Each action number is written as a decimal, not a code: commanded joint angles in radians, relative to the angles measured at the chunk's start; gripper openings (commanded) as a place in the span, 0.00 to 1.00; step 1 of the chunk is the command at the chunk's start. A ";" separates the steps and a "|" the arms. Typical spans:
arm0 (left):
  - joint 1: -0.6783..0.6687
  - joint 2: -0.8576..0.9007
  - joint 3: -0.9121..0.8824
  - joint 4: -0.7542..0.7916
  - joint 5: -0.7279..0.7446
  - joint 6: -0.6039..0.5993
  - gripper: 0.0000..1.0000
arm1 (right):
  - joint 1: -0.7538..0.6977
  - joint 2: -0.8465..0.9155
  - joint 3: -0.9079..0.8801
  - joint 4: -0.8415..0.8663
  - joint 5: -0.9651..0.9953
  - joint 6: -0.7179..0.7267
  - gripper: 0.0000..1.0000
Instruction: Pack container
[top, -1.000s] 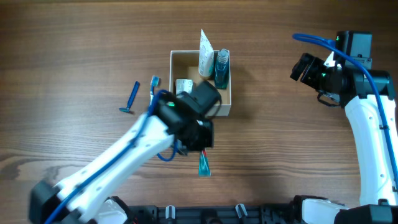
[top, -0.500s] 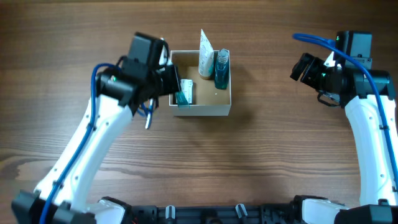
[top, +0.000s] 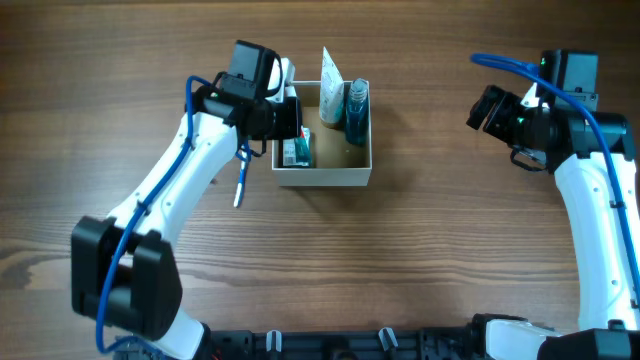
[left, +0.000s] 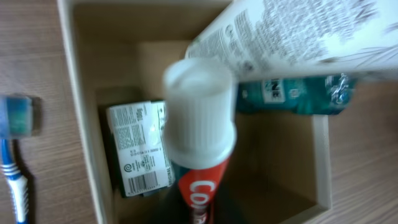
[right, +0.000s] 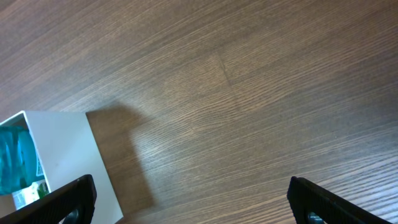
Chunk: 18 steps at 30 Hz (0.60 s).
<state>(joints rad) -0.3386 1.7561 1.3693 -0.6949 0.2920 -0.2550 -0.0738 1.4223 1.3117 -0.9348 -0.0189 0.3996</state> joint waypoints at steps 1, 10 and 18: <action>-0.005 0.010 0.011 -0.008 0.091 0.020 0.67 | -0.002 0.000 0.006 0.003 -0.005 -0.004 1.00; 0.061 -0.098 0.047 -0.105 0.097 0.016 0.83 | -0.002 0.000 0.006 0.003 -0.005 -0.005 1.00; 0.278 -0.232 0.050 -0.209 -0.059 0.103 0.85 | -0.002 0.001 0.006 0.003 -0.005 -0.004 1.00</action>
<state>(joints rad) -0.1501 1.5723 1.3930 -0.8776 0.3264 -0.2356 -0.0738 1.4223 1.3117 -0.9348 -0.0189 0.3996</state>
